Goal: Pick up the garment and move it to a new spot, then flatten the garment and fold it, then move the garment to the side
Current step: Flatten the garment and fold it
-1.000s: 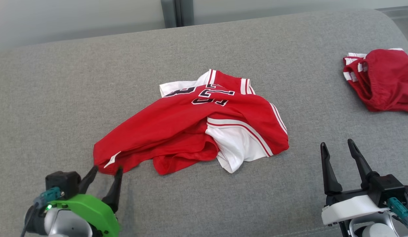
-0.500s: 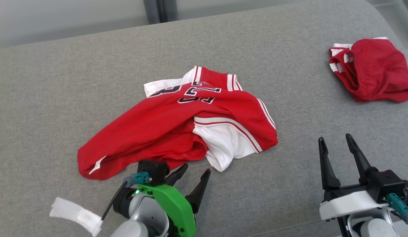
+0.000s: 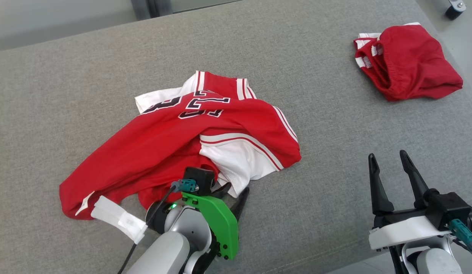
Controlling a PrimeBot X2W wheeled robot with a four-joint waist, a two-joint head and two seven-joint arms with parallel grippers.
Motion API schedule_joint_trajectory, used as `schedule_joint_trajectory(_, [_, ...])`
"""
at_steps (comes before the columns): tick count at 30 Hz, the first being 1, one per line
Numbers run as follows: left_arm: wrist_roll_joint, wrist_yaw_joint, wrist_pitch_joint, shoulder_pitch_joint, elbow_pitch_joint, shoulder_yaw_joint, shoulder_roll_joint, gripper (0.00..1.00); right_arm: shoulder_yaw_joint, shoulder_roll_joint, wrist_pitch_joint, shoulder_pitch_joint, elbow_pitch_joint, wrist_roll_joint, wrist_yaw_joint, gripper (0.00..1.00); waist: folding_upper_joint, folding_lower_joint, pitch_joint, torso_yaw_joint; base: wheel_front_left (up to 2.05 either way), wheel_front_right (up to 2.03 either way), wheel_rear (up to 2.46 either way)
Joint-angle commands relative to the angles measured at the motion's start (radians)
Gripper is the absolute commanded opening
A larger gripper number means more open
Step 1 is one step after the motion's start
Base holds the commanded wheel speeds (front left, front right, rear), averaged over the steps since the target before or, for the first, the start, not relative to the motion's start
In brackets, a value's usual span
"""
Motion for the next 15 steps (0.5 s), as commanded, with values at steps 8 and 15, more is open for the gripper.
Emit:
schedule_joint_trajectory(8, [0.02,-0.028,-0.01,-0.073,0.08,-0.022,-0.015,0.0,0.002,-0.002,-0.003,-0.025,0.002,0.017,-0.001,1.0,-0.0001,0.0,0.019,-0.034,0.0,0.0,0.0])
schedule_joint_trajectory(15, [-0.02,-0.042,0.02,-0.156,0.034,-0.067,-0.072,0.0,0.012,-0.002,-0.003,-0.036,0.014,0.033,-0.001,1.0,-0.0001,0.0,0.017,-0.068,0.0,0.0,0.0])
